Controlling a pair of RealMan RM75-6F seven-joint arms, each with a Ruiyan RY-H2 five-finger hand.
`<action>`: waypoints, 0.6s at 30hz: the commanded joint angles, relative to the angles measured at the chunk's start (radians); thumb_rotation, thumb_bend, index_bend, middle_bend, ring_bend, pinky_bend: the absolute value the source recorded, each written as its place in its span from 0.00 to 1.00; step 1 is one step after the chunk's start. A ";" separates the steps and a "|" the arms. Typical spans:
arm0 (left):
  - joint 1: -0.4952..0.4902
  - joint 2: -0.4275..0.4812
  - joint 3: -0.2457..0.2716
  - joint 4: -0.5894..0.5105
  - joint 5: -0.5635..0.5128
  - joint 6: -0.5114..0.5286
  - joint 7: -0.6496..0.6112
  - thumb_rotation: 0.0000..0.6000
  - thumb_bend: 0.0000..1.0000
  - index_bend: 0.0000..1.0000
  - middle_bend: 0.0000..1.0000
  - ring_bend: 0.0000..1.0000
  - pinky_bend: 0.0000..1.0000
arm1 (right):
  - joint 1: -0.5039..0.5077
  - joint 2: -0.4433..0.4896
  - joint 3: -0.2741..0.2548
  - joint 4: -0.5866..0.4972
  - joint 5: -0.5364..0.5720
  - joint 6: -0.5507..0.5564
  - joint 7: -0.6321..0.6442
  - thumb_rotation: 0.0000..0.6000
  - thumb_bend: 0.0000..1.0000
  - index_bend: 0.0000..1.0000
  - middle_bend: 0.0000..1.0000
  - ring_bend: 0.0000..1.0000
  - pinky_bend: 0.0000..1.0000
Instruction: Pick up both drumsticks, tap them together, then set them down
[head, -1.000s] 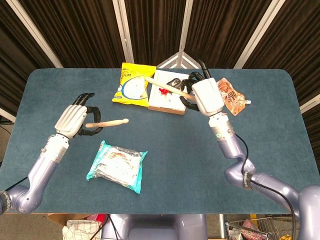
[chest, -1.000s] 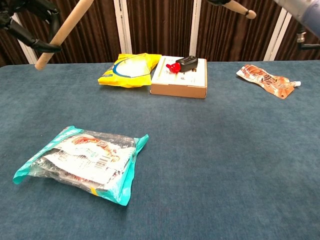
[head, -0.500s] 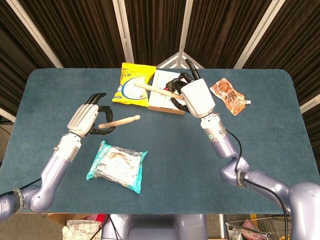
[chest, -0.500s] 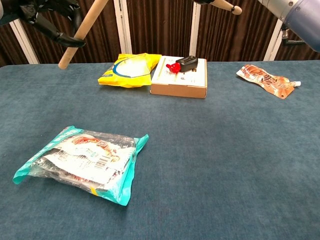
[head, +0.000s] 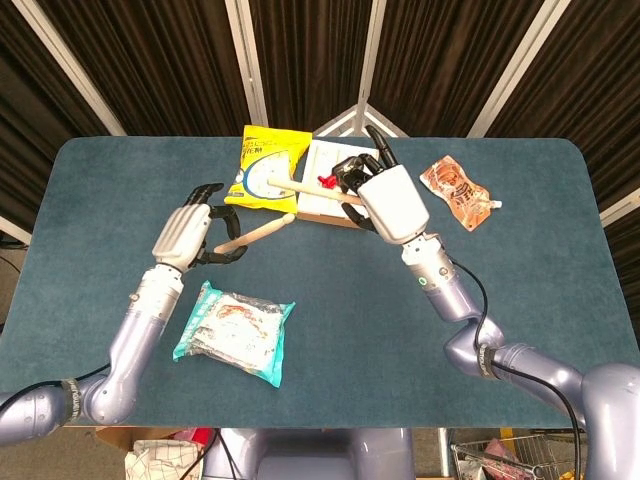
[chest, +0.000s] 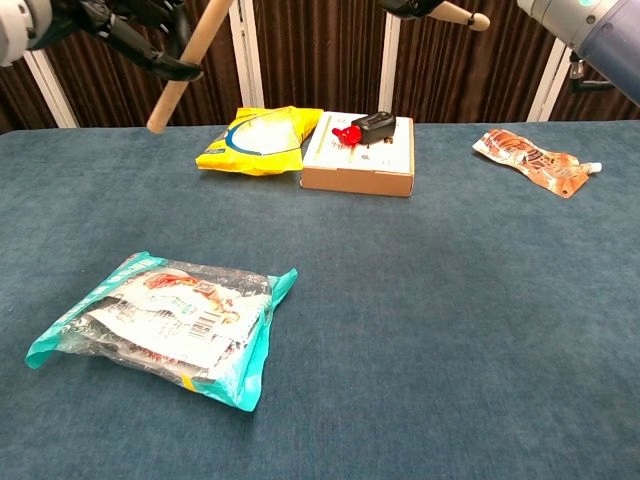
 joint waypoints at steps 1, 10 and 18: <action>-0.018 -0.023 -0.013 -0.003 -0.029 0.014 0.014 1.00 0.39 0.63 0.59 0.09 0.00 | 0.003 0.004 -0.004 -0.018 -0.001 -0.002 -0.014 1.00 0.43 0.74 0.66 0.37 0.00; -0.084 -0.073 -0.042 0.007 -0.124 0.058 0.113 1.00 0.39 0.63 0.59 0.09 0.00 | 0.015 0.013 -0.009 -0.081 -0.004 -0.009 -0.057 1.00 0.43 0.74 0.66 0.37 0.00; -0.130 -0.115 -0.055 0.019 -0.188 0.105 0.188 1.00 0.38 0.63 0.59 0.09 0.00 | 0.025 0.013 -0.002 -0.128 0.028 -0.041 -0.102 1.00 0.43 0.74 0.66 0.37 0.00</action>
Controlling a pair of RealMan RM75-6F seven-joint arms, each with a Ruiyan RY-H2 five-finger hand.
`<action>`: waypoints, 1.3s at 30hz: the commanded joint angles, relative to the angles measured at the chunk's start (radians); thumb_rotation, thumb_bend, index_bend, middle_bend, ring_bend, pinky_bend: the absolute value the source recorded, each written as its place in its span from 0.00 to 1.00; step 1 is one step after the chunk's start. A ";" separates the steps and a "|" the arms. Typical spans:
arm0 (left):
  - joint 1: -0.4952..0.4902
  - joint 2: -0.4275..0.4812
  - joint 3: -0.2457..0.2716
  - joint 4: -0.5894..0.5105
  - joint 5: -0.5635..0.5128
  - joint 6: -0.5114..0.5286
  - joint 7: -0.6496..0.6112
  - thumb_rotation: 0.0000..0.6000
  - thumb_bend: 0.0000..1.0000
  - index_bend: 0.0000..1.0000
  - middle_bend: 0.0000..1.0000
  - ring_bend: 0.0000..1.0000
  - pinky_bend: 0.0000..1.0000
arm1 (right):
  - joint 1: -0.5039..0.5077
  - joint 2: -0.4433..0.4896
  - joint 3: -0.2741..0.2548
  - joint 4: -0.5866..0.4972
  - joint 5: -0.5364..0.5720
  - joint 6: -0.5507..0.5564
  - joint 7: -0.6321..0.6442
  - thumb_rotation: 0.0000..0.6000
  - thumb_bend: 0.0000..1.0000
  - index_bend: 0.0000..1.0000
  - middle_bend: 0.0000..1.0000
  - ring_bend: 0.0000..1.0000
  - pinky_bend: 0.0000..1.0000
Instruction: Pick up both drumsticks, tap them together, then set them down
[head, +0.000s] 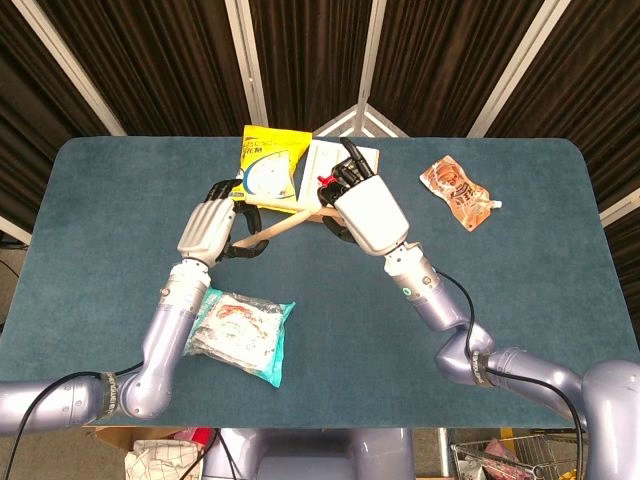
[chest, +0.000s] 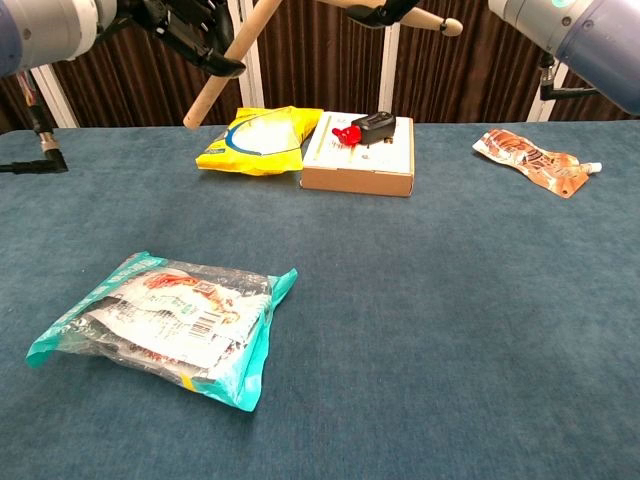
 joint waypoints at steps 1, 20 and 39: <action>-0.013 -0.016 -0.005 0.004 -0.016 0.016 0.015 1.00 0.38 0.63 0.59 0.09 0.00 | 0.003 -0.004 0.000 -0.009 0.008 -0.007 -0.012 1.00 0.43 0.74 0.66 0.37 0.00; -0.025 -0.033 -0.006 0.026 -0.053 0.039 0.038 1.00 0.38 0.63 0.59 0.09 0.00 | -0.003 -0.001 0.009 -0.027 0.017 0.021 -0.005 1.00 0.43 0.75 0.66 0.37 0.00; -0.034 -0.035 -0.014 0.016 -0.069 0.061 0.066 1.00 0.38 0.63 0.60 0.09 0.00 | -0.012 0.011 0.005 -0.042 0.019 0.030 -0.006 1.00 0.43 0.75 0.66 0.37 0.01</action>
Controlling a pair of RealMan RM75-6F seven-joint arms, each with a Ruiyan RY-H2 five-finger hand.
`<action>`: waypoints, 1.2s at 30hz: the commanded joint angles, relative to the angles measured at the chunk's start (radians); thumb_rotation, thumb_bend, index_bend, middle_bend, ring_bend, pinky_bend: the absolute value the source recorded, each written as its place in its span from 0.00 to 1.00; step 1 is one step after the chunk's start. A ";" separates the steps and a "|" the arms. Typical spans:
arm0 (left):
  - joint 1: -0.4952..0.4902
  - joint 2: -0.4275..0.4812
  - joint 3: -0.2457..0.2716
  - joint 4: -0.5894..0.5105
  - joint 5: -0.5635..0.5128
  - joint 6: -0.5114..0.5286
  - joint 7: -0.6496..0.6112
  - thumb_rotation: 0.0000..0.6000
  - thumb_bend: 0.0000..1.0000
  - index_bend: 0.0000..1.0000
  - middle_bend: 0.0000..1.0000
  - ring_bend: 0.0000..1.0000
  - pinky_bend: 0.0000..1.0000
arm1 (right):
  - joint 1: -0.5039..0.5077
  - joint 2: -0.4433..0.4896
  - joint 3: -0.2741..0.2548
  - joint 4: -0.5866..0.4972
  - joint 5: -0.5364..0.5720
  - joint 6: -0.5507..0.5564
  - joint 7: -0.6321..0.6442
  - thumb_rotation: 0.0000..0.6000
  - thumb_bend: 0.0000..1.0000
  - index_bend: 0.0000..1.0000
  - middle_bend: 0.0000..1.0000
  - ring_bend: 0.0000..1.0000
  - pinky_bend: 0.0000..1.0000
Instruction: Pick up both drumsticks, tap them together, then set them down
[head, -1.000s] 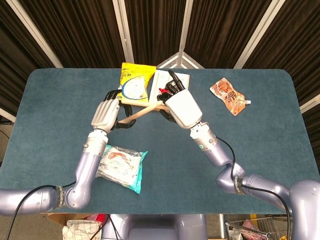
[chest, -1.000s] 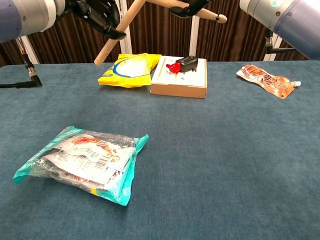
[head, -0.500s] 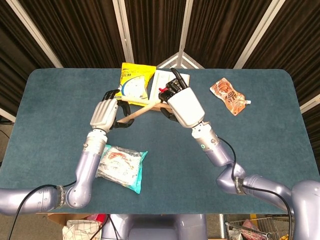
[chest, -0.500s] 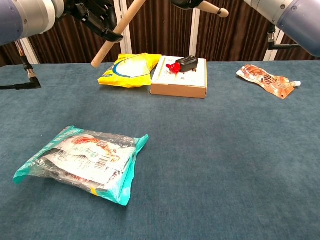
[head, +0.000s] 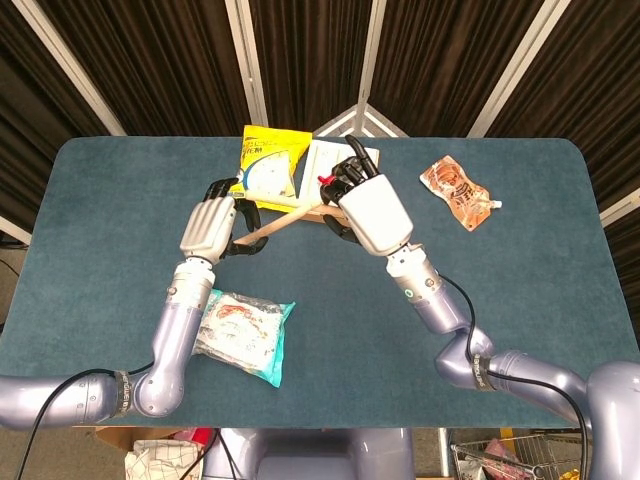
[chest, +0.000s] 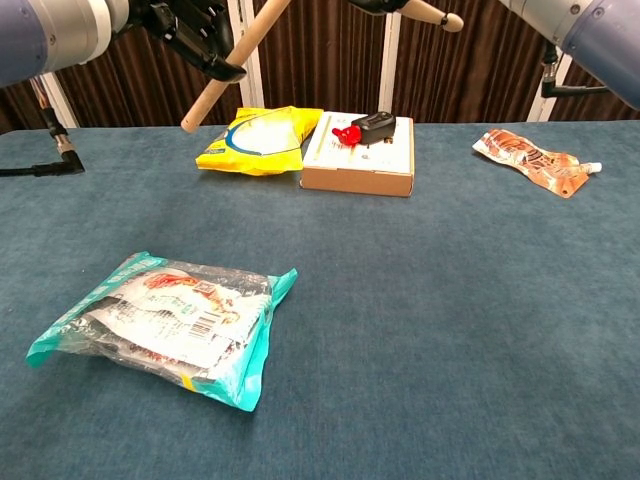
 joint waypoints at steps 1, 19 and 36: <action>-0.001 0.000 -0.002 -0.004 0.000 0.002 0.001 1.00 0.38 0.63 0.60 0.09 0.00 | -0.001 0.000 -0.002 0.000 0.000 0.000 0.000 1.00 0.43 0.75 0.66 0.37 0.01; -0.008 0.006 0.001 -0.016 -0.001 0.011 0.023 1.00 0.38 0.63 0.60 0.09 0.00 | -0.004 -0.006 -0.008 -0.002 -0.001 0.003 -0.003 1.00 0.43 0.75 0.66 0.37 0.01; 0.187 0.224 0.216 0.049 0.277 -0.088 -0.106 1.00 0.38 0.64 0.60 0.09 0.00 | -0.082 -0.021 -0.088 0.158 -0.048 0.075 0.061 1.00 0.44 0.75 0.66 0.37 0.01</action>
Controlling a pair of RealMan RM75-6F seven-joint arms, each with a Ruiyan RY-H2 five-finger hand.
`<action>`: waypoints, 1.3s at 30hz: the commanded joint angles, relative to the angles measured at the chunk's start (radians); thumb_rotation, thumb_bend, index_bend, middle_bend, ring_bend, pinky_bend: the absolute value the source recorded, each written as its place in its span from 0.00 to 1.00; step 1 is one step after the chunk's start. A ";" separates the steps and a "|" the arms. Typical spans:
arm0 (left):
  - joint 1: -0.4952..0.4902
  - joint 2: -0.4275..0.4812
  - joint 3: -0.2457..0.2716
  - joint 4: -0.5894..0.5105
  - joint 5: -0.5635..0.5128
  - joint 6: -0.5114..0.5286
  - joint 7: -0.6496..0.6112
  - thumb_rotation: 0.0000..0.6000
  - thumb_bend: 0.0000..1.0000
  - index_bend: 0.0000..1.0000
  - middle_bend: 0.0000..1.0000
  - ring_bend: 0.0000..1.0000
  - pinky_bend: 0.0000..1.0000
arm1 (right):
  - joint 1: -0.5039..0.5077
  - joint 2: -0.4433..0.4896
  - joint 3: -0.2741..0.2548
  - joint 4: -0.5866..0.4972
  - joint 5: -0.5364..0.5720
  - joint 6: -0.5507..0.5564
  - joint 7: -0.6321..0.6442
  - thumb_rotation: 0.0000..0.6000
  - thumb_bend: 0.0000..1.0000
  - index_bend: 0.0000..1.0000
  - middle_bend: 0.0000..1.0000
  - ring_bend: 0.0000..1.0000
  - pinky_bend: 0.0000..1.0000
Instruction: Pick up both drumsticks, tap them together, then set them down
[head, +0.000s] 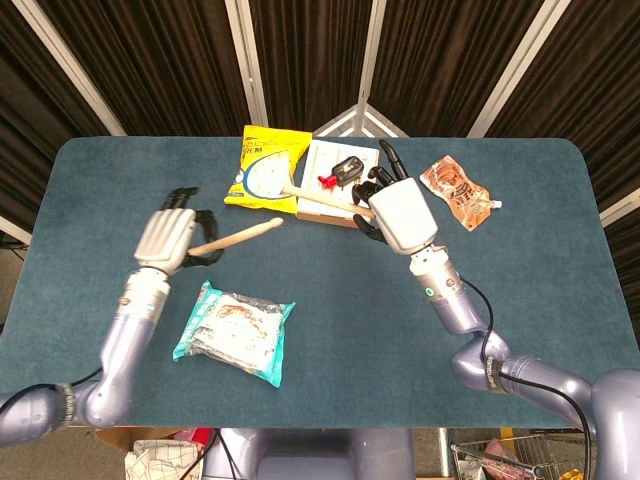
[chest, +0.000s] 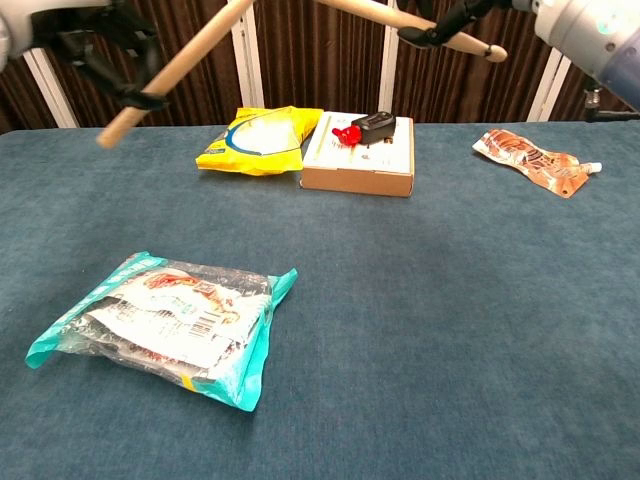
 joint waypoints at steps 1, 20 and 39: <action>0.045 0.036 0.074 0.115 0.112 0.001 -0.004 1.00 0.38 0.64 0.60 0.09 0.00 | -0.028 -0.023 -0.053 0.086 -0.080 0.075 0.022 1.00 0.44 0.75 0.66 0.37 0.01; 0.080 -0.149 0.192 0.714 0.211 -0.196 -0.050 1.00 0.38 0.63 0.60 0.09 0.00 | -0.079 -0.236 -0.209 0.457 -0.135 -0.016 0.110 1.00 0.44 0.76 0.66 0.37 0.01; 0.025 -0.388 0.194 1.096 0.302 -0.351 -0.043 1.00 0.38 0.61 0.58 0.09 0.00 | -0.078 -0.439 -0.238 0.711 -0.127 -0.102 0.181 1.00 0.44 0.76 0.66 0.37 0.01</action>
